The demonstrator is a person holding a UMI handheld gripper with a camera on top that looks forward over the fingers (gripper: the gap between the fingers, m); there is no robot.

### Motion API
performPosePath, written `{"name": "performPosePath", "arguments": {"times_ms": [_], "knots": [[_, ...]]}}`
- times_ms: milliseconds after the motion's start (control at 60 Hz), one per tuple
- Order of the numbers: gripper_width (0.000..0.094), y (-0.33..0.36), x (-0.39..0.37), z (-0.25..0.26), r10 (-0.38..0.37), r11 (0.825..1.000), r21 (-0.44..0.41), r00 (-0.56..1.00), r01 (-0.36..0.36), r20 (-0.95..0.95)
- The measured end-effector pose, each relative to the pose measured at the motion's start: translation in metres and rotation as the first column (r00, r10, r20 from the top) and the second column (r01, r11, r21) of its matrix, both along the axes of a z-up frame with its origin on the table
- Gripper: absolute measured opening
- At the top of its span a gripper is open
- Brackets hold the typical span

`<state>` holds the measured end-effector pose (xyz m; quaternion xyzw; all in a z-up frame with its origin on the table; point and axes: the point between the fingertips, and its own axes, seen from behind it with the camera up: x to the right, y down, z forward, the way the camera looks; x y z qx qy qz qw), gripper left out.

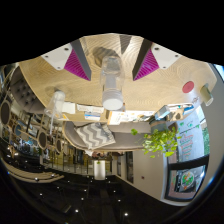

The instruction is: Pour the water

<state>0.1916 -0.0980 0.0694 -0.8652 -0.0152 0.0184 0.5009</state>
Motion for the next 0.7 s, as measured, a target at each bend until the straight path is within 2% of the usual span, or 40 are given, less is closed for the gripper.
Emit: {"name": "performPosePath", "arguments": {"times_ms": [83, 217, 250, 300, 533, 700], "knots": [[0.0823, 0.021, 0.0, -0.016, 0.007, 1.0, 0.0, 1.0, -0.007, 0.008], [0.0678, 0.038, -0.005, -0.036, 0.022, 1.0, 0.007, 0.999, -0.022, 0.026], [0.0623, 0.042, -0.005, -0.035, 0.023, 0.999, 0.022, 0.999, -0.024, 0.034], [0.0493, 0.043, -0.002, -0.034, 0.015, 0.999, 0.04, 0.999, -0.017, 0.052], [0.0408, 0.047, 0.0, -0.034, -0.006, 0.999, 0.044, 0.998, 0.004, 0.062], [0.0407, 0.052, -0.003, -0.025, -0.035, 0.999, 0.036, 0.99, 0.031, 0.137]]}}
